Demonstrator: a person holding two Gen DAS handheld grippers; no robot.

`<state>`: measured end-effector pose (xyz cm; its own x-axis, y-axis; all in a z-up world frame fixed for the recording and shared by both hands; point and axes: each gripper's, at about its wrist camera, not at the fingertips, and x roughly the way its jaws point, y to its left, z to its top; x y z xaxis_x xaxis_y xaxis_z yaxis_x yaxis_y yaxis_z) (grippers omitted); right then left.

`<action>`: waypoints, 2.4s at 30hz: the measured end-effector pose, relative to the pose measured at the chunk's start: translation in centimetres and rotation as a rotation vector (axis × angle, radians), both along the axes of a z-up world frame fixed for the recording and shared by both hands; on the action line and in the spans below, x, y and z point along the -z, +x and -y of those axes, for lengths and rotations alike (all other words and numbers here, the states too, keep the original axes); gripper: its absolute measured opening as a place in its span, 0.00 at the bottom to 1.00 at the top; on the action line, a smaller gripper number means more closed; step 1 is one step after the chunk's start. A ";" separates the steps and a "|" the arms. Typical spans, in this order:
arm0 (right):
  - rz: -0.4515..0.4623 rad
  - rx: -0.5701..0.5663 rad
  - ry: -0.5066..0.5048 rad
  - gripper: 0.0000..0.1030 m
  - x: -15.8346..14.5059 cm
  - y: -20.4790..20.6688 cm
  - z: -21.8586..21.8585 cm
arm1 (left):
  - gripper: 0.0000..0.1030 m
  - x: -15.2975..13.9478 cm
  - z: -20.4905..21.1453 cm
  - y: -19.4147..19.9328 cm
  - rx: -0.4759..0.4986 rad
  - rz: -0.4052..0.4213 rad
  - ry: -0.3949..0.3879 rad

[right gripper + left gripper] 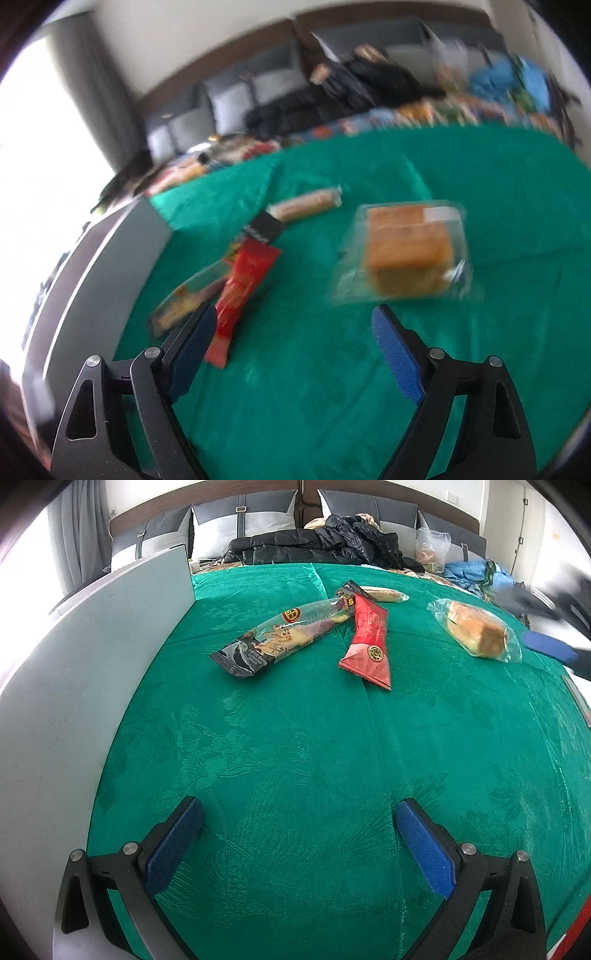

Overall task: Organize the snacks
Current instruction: 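Bring both open tools back over the green table, then grasp the red packet with the right tool and lift it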

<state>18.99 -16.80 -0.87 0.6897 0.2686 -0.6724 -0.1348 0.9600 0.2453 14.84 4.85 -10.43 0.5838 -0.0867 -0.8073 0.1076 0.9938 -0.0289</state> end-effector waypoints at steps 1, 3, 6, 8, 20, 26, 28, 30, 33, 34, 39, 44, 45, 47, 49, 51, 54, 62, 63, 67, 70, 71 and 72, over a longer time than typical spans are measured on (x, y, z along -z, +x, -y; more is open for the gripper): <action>0.023 -0.040 -0.040 0.85 -0.2 -1.2 -0.1 | 1.00 0.0 0.0 0.0 -0.001 0.000 0.000; 0.047 -0.100 -0.165 0.85 0.6 -4.3 -0.5 | 1.00 0.0 0.0 0.0 -0.001 0.000 0.000; 0.015 -0.092 -0.324 0.85 2.9 -6.9 0.1 | 1.00 0.0 0.0 -0.1 -0.001 0.000 0.000; -0.009 -0.054 -0.377 0.85 3.8 -7.4 1.2 | 1.00 0.0 0.0 0.0 -0.001 -0.001 0.002; -0.099 0.069 -0.372 0.86 5.4 -6.4 5.5 | 1.00 -0.1 0.0 0.0 -0.003 -0.001 0.003; -0.130 0.088 -0.307 0.90 5.6 -6.7 6.5 | 1.00 -0.1 0.0 0.0 -0.003 -0.001 0.003; -0.131 0.089 -0.307 0.91 5.6 -6.8 6.5 | 1.00 -0.1 0.0 0.0 -0.004 -0.001 0.003; -0.132 0.090 -0.306 0.92 5.7 -6.7 6.4 | 1.00 -0.1 0.0 0.0 -0.003 -0.001 0.003; -0.132 0.090 -0.306 0.92 5.8 -6.6 6.4 | 1.00 -0.1 0.0 0.0 -0.004 -0.001 0.003; -0.132 0.090 -0.305 0.92 5.8 -6.7 6.4 | 1.00 -0.1 0.0 0.0 -0.004 -0.001 0.003; -0.131 0.090 -0.306 0.93 5.8 -6.7 6.4 | 1.00 -0.1 0.0 0.0 -0.004 -0.001 0.003; -0.130 0.089 -0.306 0.93 5.8 -6.7 6.4 | 1.00 -0.1 0.0 0.0 -0.004 -0.001 0.003; -0.130 0.089 -0.306 0.93 5.8 -6.7 6.4 | 1.00 -0.1 0.1 0.0 -0.004 -0.001 0.003; -0.129 0.089 -0.307 0.93 5.8 -6.7 6.4 | 1.00 -0.1 0.1 0.0 -0.004 -0.001 0.003; -0.129 0.089 -0.306 0.93 5.8 -6.7 6.4 | 1.00 -0.1 0.1 0.0 -0.004 -0.001 0.003; -0.129 0.089 -0.306 0.93 5.8 -6.7 6.4 | 1.00 -0.1 0.1 -0.1 -0.004 -0.001 0.003; -0.129 0.089 -0.306 0.93 5.8 -6.7 6.4 | 1.00 -0.2 0.0 0.0 0.003 -0.005 0.007; -0.159 0.090 -0.299 0.92 5.7 -6.3 6.1 | 1.00 0.0 -0.7 0.4 0.029 -0.001 0.003; -0.176 0.078 -0.271 0.92 5.3 -5.8 5.5 | 1.00 0.0 -0.6 0.2 0.028 0.000 0.003; -0.151 -0.073 -0.120 0.92 2.8 -2.5 0.3 | 1.00 0.0 -0.4 0.1 0.027 0.000 0.003; -0.185 -0.156 -0.091 0.91 2.2 2.2 -4.9 | 1.00 0.0 -0.5 0.1 0.027 0.000 0.003; -0.197 -0.164 -0.104 0.91 2.4 3.4 -6.2 | 1.00 0.0 -0.4 0.1 0.027 0.000 0.004; -0.223 -0.170 -0.125 0.91 2.8 5.2 -7.9 | 1.00 0.0 -0.4 0.2 0.027 0.000 0.004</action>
